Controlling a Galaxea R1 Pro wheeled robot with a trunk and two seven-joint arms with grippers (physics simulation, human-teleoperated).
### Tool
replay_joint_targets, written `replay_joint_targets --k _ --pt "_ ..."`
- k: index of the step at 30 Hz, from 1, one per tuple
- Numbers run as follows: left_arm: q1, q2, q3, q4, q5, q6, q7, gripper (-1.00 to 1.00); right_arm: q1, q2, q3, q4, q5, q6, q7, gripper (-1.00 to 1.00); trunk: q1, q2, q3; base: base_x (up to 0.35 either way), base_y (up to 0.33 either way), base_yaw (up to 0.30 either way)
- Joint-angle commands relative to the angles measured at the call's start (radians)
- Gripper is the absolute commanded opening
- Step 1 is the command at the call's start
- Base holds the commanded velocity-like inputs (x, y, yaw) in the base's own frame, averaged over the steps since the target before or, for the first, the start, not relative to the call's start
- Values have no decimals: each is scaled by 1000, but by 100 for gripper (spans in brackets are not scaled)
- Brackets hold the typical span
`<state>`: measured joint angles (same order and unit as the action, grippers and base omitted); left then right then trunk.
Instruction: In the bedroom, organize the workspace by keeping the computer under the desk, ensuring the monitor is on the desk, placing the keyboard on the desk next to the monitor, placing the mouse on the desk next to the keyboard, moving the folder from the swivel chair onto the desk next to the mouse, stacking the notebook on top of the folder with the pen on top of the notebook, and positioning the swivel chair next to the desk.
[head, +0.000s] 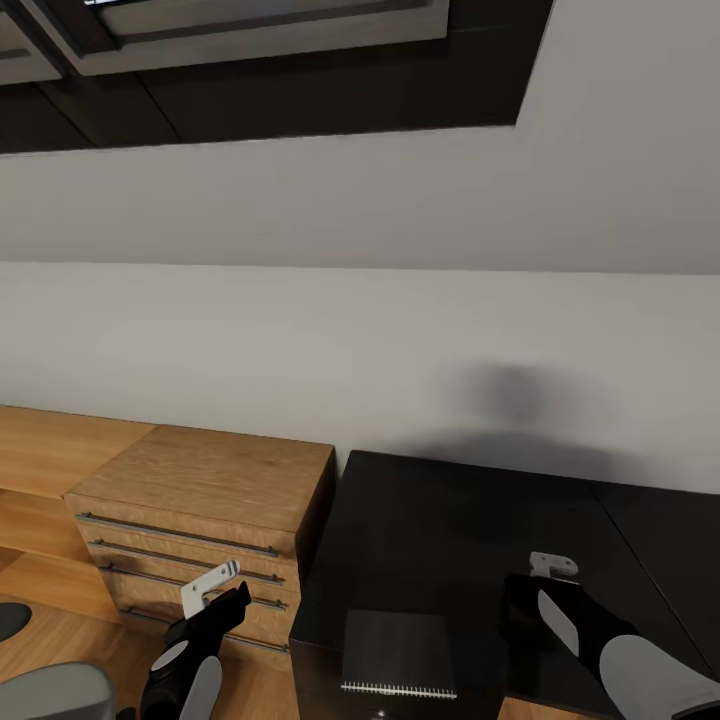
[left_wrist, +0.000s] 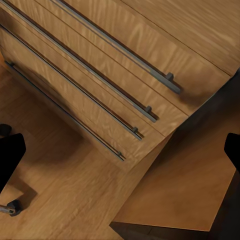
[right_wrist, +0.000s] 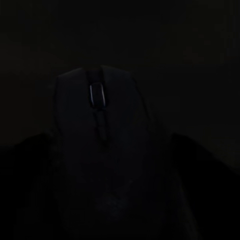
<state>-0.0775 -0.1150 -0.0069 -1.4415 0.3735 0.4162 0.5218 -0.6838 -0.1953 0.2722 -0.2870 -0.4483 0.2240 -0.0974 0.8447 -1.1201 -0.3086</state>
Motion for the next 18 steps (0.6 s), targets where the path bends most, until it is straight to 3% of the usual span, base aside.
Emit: replay_joint_targets --k 1,18 --pt "-1 0 -1 -1 8 3 7 100 0 -1 8 -3 -10 5 -7 -100 0 -1 -1 0 0 0" --pt "-1 0 -1 3 8 4 7 100 0 0 7 -10 -9 -8 25 -100 0 -1 -1 0 0 0"
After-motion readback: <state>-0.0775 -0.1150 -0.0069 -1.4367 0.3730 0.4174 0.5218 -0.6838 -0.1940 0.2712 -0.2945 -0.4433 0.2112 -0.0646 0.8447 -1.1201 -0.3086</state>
